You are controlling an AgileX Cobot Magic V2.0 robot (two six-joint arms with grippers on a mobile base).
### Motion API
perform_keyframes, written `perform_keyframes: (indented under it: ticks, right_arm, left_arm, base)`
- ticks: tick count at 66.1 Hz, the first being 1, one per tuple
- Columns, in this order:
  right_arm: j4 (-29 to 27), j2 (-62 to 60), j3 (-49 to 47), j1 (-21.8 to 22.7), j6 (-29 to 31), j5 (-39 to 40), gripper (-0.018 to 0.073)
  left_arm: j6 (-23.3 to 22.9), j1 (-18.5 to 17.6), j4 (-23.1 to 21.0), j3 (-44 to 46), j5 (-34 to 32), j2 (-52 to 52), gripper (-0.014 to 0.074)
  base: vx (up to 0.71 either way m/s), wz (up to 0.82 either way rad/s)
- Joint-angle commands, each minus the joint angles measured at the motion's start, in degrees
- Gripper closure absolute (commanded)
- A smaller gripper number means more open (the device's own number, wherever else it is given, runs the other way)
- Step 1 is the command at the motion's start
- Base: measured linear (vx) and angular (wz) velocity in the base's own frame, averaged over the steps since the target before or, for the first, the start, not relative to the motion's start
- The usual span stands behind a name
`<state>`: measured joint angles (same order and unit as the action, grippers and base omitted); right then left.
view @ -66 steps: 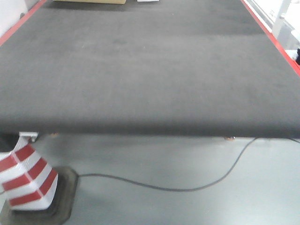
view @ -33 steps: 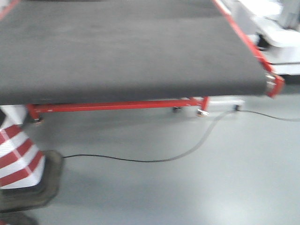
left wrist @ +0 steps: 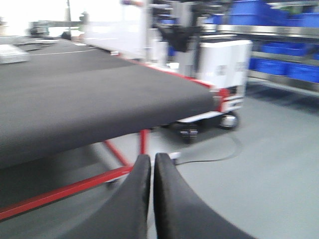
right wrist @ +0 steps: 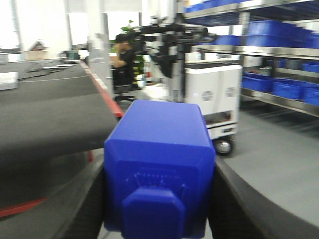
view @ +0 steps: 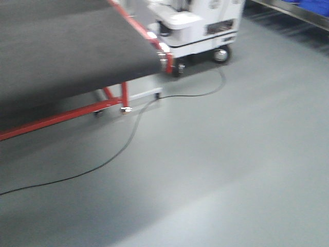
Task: Pour parts from conveyor to right shelf
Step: 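Drive the base away from the conveyor holding the part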
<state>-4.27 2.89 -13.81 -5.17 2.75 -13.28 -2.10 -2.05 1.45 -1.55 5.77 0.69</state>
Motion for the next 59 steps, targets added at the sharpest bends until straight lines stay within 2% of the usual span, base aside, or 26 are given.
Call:
perform_keyframes:
  ticks: [1,59]
  right_arm:
    - [0.0,0.6,-1.6,0.1,0.3,4.6,0.0564]
    - [0.0,0.6,-1.6,0.1,0.3,4.6,0.0564]
  left_arm:
    - [-0.4,0.1,-0.4,1.1,-4.5,0.6,0.0603]
    - [-0.4,0.1,-0.4,1.1,-4.5,0.6,0.0603]
  base:
    - [-0.22,-0.86]
    - [-0.17,-0.76]
